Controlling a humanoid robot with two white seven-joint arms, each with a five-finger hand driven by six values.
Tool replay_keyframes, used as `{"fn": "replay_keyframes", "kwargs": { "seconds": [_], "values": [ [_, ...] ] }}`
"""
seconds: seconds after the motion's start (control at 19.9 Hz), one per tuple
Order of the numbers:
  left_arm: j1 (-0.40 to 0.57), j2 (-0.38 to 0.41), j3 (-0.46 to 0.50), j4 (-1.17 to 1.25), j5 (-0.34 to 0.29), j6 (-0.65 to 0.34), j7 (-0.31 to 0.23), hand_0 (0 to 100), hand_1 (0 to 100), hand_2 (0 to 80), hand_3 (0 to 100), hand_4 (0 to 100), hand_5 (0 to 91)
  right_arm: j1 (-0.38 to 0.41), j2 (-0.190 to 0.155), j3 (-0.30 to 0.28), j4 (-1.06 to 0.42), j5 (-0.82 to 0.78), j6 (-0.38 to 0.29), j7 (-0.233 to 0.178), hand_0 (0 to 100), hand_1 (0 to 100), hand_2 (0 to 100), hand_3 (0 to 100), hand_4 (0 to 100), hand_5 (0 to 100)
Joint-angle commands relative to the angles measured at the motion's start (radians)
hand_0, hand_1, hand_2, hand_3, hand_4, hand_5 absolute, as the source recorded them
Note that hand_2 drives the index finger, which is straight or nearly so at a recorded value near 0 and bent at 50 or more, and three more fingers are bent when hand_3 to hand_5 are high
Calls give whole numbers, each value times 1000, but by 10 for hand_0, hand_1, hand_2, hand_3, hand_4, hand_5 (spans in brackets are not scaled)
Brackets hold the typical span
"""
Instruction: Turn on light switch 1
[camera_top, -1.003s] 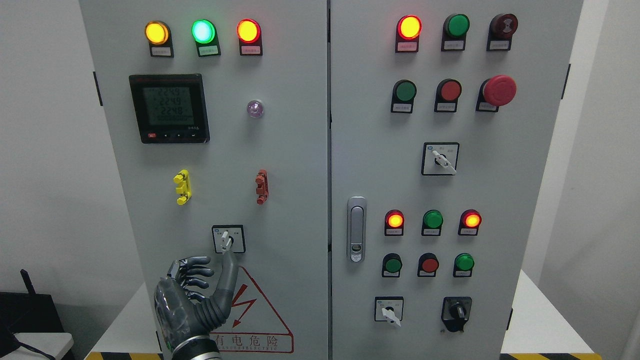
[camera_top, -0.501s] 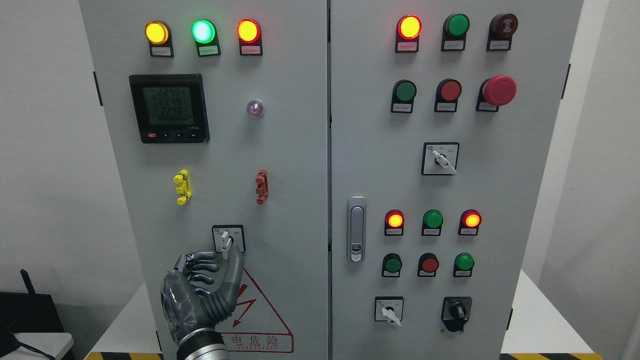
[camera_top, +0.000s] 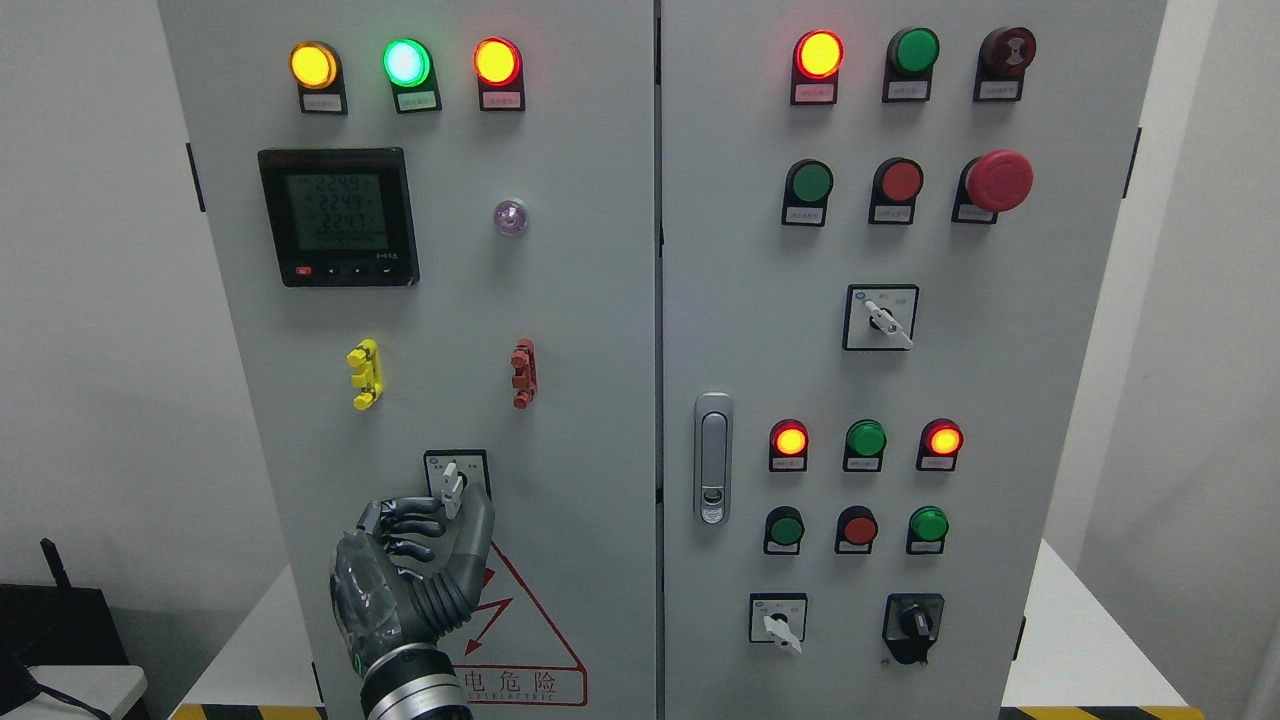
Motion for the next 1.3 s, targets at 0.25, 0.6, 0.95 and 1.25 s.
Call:
{"fn": "replay_keyframes", "kwargs": {
  "seconds": [0.25,0.6,0.95,1.25],
  "values": [
    [-13,-2,-2,19,14,27,-2,152,546,524,710,778,787,0,0,0,0,-17,1,-1,120,389,0,0,0,0],
    [-20,-2,-2,21,42,28,0,175,495,530,715,783,790,0,0,0,0,-18,1,-1,120,389,0,0,0,0],
    [-20,-3,-2,19,42,27,0,222,462,532,713,786,789,0,0,0,0,-17,1,-1,120,389,0,0,0,0],
    [-22,-5,-2,18,39,25,3,262,442,533,713,785,790,0,0,0,0,-17,1,-1,120,389,0,0,0,0]
  ]
}}
